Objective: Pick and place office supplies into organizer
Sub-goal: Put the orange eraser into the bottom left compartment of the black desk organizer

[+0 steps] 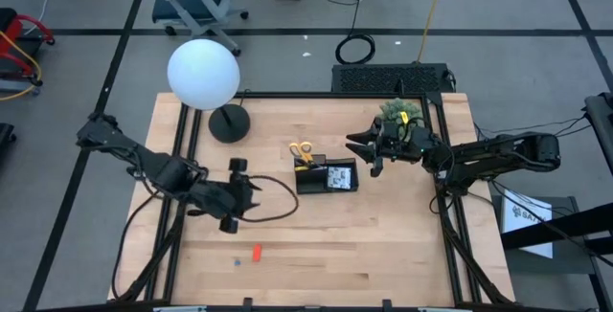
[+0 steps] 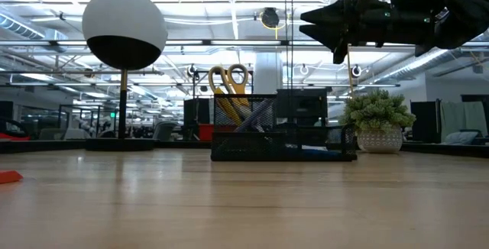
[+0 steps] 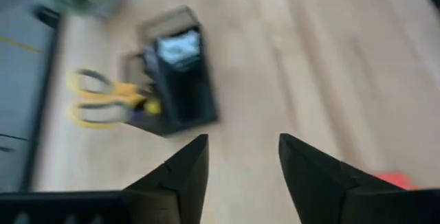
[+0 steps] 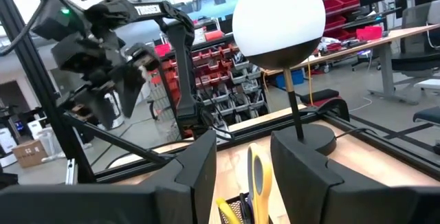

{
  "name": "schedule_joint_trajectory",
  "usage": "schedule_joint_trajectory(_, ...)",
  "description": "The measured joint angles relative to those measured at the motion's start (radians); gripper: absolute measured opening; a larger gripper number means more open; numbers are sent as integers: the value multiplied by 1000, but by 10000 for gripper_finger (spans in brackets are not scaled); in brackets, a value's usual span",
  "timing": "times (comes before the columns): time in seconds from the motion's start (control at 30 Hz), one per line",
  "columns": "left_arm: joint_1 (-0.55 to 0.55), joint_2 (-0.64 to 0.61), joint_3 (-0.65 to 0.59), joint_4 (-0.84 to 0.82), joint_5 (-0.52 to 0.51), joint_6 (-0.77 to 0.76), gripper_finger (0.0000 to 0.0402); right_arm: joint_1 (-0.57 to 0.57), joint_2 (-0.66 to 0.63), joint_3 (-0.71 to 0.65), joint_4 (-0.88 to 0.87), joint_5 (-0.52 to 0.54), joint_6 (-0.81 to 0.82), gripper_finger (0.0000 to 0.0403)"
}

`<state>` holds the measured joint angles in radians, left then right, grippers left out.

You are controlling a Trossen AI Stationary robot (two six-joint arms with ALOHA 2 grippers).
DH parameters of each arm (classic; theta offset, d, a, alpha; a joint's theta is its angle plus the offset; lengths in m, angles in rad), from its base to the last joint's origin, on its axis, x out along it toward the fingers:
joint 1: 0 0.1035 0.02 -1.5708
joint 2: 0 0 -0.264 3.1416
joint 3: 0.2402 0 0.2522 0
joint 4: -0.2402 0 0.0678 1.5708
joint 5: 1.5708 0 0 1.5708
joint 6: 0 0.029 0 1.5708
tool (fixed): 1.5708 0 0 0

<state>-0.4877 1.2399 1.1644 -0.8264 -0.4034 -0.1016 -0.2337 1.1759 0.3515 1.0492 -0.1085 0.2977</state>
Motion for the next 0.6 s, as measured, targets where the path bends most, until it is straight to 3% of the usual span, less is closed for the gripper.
schedule_joint_trajectory(0.2,-7,102,71,-92,181,-57,207,0,0,0,1,0,-9,130)
schedule_joint_trajectory(0.43,-40,181,83,-140,255,-76,218,0,0,0,0,-1,-19,130)
schedule_joint_trajectory(0.6,-92,233,84,-156,289,24,220,0,0,0,0,-1,-23,130)
